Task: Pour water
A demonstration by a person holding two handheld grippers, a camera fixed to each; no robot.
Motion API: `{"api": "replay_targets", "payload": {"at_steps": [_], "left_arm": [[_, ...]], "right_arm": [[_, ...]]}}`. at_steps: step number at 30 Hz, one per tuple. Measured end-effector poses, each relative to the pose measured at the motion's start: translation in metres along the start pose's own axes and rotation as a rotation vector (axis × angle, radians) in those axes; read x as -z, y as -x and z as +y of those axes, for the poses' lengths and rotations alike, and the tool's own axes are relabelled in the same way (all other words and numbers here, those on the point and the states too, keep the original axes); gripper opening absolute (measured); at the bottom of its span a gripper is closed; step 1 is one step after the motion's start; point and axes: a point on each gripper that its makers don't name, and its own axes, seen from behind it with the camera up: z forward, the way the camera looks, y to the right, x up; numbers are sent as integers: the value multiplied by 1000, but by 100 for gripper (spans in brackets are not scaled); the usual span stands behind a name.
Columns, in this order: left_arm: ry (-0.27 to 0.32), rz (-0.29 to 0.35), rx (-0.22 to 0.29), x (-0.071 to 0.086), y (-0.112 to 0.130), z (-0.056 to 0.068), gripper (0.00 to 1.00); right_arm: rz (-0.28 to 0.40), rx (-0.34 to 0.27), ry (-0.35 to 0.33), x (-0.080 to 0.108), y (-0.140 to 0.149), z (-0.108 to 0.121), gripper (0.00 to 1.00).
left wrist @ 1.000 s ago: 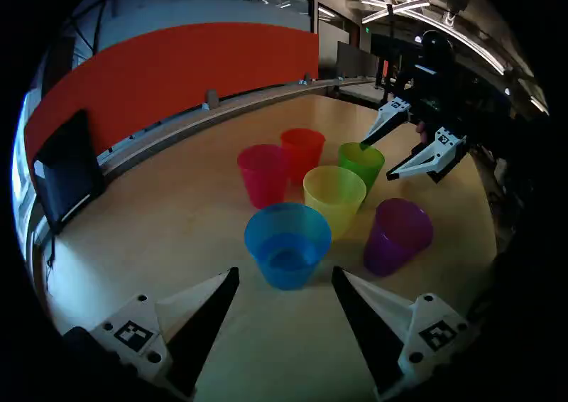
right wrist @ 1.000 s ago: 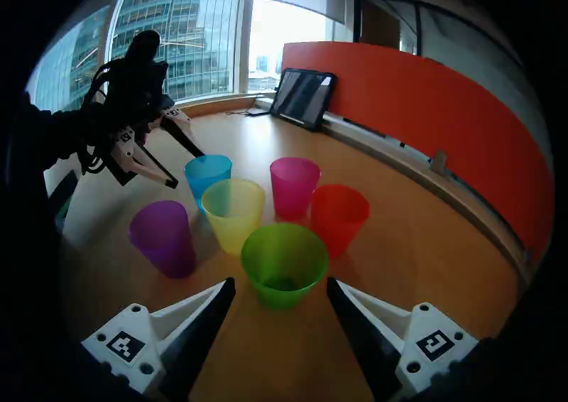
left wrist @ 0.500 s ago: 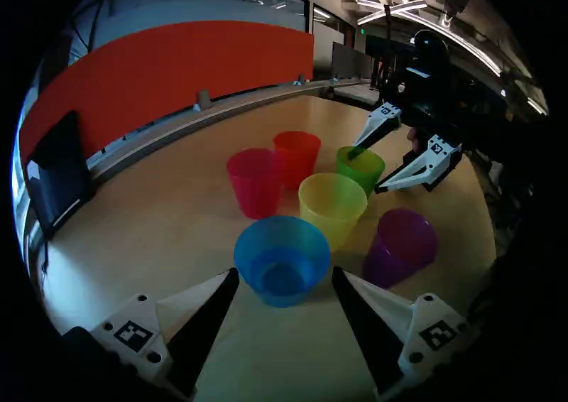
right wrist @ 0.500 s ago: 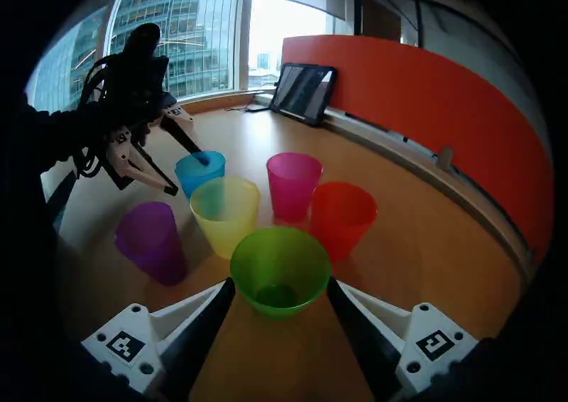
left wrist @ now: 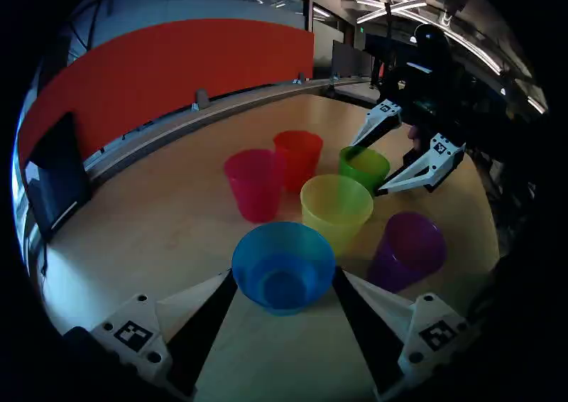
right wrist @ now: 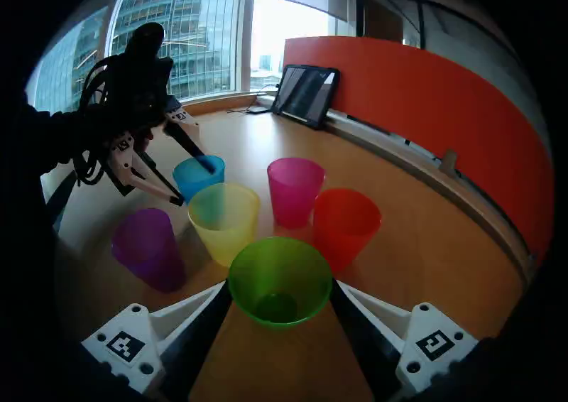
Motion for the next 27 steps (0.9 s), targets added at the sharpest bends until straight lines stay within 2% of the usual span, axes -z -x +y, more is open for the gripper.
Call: {"api": "replay_targets", "payload": {"at_steps": [7, 18, 21, 27], "left_arm": [[-7, 5, 0, -2, -1, -2, 85], [-4, 20, 7, -2, -2, 0, 85], [-3, 21, 4, -2, -2, 1, 85], [-4, 31, 2, 2, -4, 3, 84]], "right_arm": [[1, 1, 1, 0, -1, 0, 100], [-3, 5, 5, -2, 0, 0, 100], [-6, 10, 10, -2, 2, 0, 92], [9, 14, 14, 1, -4, 0, 91]]}}
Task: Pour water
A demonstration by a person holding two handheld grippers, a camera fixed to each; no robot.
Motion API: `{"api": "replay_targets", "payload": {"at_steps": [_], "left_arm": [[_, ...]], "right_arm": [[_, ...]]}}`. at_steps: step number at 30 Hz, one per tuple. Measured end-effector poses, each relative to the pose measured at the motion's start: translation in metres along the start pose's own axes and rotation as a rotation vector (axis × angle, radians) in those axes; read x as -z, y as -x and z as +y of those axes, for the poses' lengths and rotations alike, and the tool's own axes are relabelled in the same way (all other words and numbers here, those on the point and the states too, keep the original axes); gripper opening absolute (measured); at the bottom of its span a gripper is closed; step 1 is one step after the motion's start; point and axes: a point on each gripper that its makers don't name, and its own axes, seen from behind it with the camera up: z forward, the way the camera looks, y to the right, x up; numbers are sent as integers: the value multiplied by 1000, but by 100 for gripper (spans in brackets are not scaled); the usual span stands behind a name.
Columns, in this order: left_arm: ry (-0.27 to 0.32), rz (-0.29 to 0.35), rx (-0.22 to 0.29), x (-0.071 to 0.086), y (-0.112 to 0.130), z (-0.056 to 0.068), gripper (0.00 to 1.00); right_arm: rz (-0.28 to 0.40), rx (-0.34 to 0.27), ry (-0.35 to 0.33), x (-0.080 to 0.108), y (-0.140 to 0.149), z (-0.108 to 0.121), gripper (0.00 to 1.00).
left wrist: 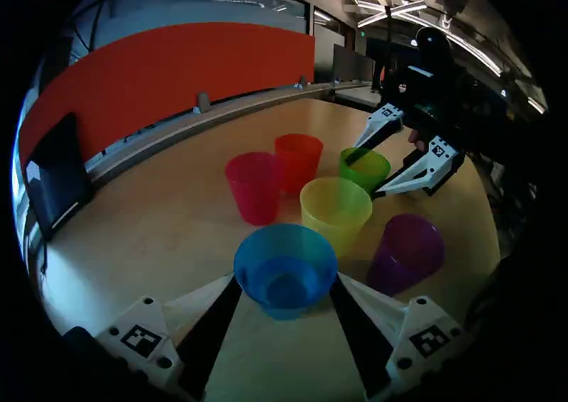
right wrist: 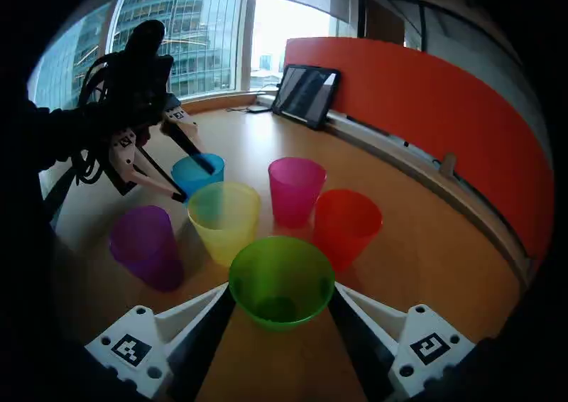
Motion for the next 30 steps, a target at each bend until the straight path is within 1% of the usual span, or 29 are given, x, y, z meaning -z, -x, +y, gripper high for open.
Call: {"api": "replay_targets", "payload": {"at_steps": [5, 9, 15, 30], "left_arm": [[-9, 30, 1, 10, -9, 0, 84], [-24, 59, 3, 20, -20, -3, 85], [-51, 125, 3, 39, -45, -6, 84], [-130, 302, -8, 91, -115, -18, 84]], "right_arm": [[26, -7, 7, 8, -11, 1, 91], [56, -6, 17, 16, -25, 1, 91], [108, -1, 41, 30, -49, 1, 91], [292, -9, 82, 68, -117, 1, 91]]}}
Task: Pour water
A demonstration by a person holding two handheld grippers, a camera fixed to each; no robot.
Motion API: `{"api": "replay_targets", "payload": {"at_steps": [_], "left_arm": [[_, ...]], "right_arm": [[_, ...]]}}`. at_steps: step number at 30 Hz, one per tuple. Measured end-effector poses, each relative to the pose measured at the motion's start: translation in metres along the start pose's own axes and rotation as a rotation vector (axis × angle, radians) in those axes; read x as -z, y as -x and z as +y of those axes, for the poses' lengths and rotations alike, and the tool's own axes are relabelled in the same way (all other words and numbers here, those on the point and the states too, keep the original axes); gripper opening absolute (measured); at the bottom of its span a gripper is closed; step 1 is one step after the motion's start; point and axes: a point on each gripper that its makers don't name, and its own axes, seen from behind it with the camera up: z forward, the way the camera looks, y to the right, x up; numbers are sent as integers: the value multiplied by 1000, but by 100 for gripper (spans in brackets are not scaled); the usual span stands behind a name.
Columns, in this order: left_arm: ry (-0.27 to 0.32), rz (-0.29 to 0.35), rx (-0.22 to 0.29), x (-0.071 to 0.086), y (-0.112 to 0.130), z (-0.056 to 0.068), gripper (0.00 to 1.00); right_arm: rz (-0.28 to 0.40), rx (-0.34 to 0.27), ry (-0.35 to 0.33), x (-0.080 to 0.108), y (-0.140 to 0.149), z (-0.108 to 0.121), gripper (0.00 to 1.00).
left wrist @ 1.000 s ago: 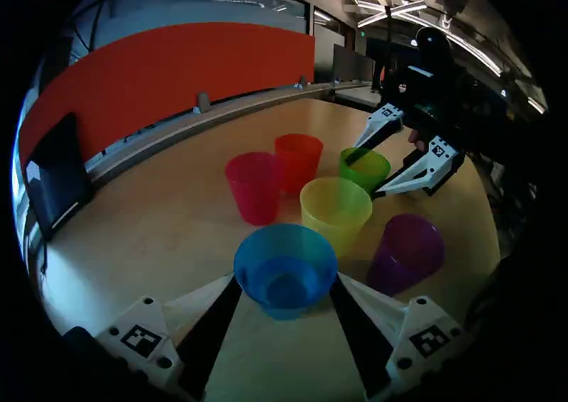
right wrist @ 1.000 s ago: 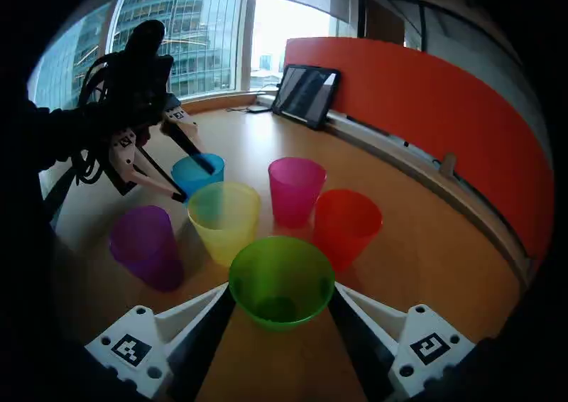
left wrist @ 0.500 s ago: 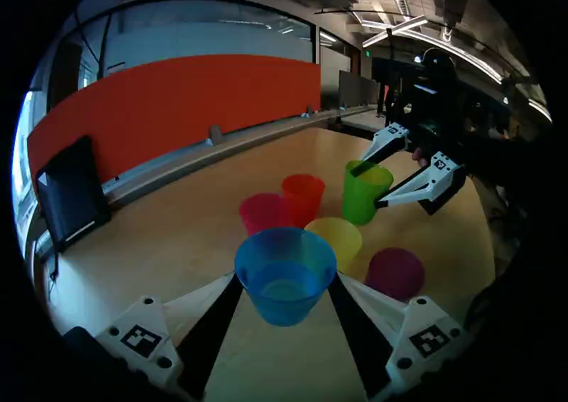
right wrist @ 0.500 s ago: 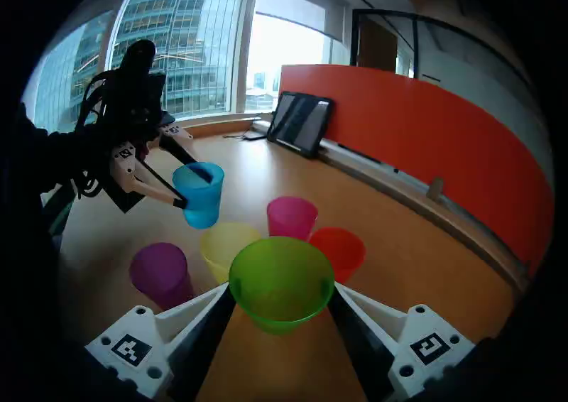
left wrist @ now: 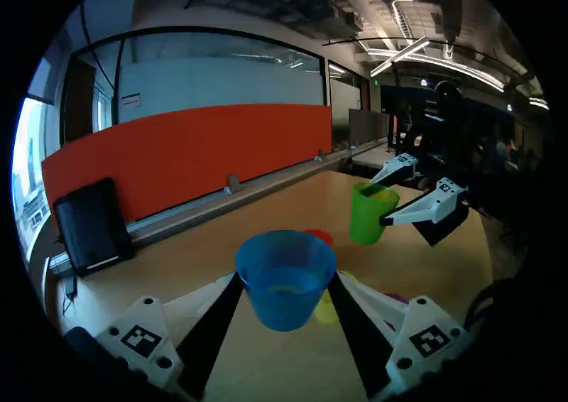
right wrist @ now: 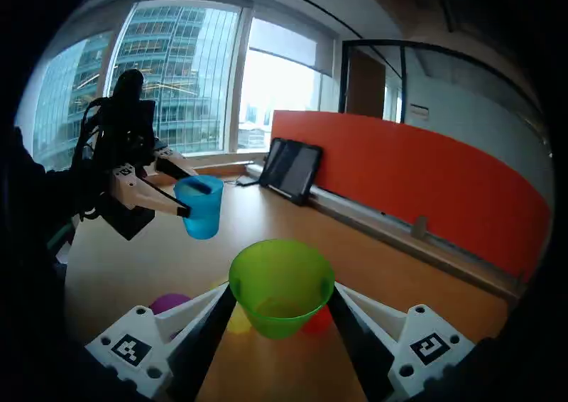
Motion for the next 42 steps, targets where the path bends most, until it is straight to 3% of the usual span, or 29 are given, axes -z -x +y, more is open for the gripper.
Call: {"api": "replay_targets", "payload": {"at_steps": [11, 23, 36, 42], "left_arm": [[-36, 93, -4, 19, -42, -11, 84], [-42, 174, 6, 34, -71, -8, 84], [-32, 243, 35, 45, -95, -3, 84], [-45, 257, 12, 48, -103, -5, 84]], "right_arm": [[102, 4, 10, 8, -42, -3, 91], [170, 14, 1, 7, -75, -12, 91], [196, 26, -4, 6, -88, -20, 91], [199, 30, -13, 5, -90, -24, 91]]}}
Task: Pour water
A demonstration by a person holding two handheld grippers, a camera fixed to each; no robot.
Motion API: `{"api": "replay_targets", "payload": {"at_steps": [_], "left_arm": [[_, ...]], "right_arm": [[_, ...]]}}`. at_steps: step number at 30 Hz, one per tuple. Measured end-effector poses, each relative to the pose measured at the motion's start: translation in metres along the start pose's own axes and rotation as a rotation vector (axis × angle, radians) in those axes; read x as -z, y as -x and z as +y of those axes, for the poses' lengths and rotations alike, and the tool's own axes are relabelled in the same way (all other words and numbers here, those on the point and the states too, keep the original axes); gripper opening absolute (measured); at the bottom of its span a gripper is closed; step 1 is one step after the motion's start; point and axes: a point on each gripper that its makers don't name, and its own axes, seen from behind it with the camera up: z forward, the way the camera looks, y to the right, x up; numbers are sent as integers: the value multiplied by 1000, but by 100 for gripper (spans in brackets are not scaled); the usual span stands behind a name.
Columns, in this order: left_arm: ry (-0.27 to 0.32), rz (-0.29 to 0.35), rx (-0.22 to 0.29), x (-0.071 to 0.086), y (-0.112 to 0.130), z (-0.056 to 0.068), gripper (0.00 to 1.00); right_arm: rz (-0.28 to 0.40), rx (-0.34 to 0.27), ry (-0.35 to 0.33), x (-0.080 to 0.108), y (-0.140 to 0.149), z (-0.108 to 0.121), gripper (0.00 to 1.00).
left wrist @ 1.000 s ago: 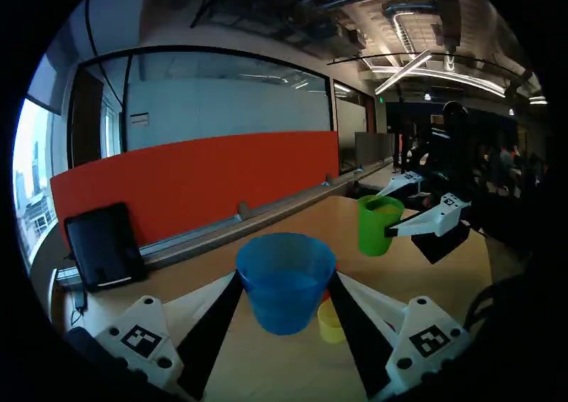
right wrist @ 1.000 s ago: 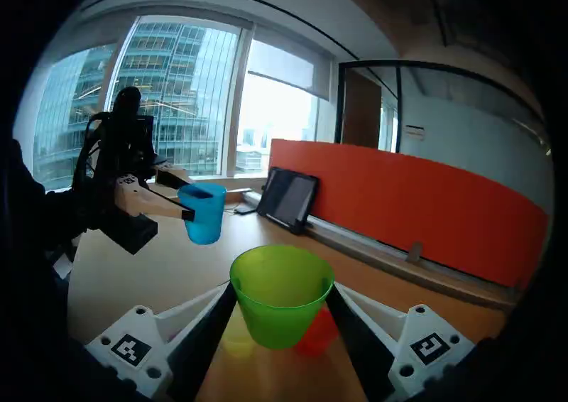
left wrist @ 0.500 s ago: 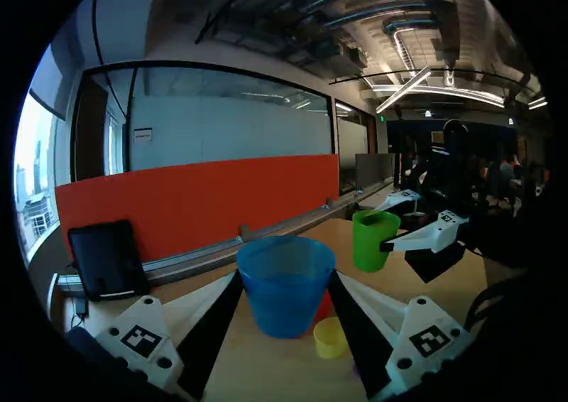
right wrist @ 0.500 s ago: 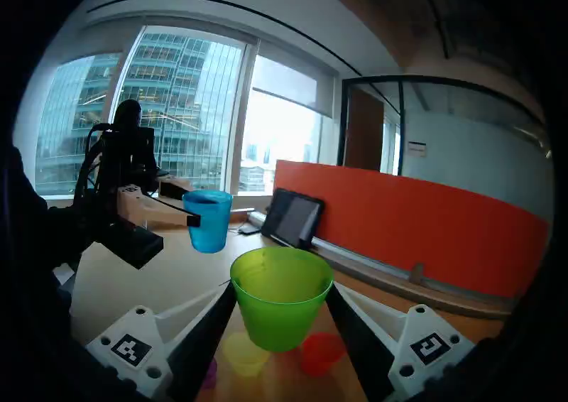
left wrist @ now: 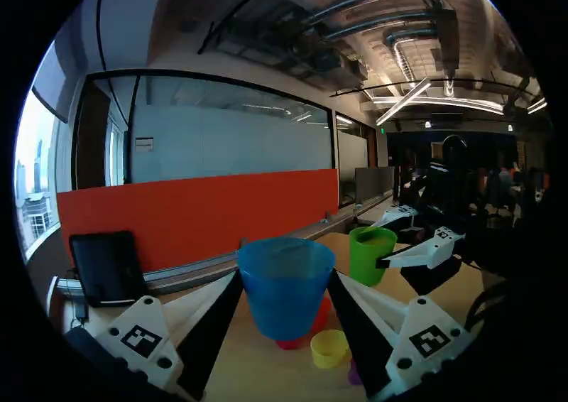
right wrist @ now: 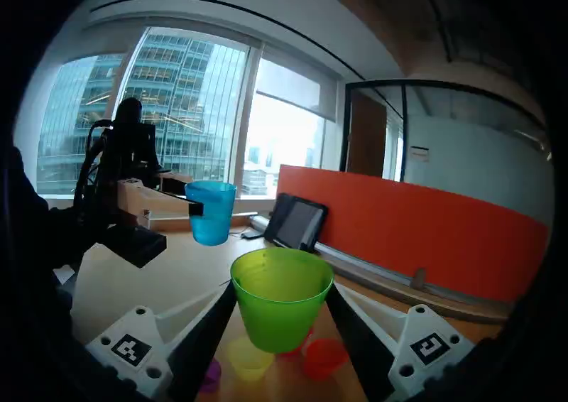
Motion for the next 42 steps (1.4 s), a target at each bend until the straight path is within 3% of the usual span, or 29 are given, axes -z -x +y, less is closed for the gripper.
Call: {"api": "replay_targets", "payload": {"at_steps": [15, 42], "left_arm": [[-43, 23, -150, 2, -23, -5, 84], [-136, 52, -519, -7, -79, -3, 84]], "right_arm": [[9, 7, -55, -12, -1, -20, 91], [42, -9, -161, -40, -4, -64, 90]]}}
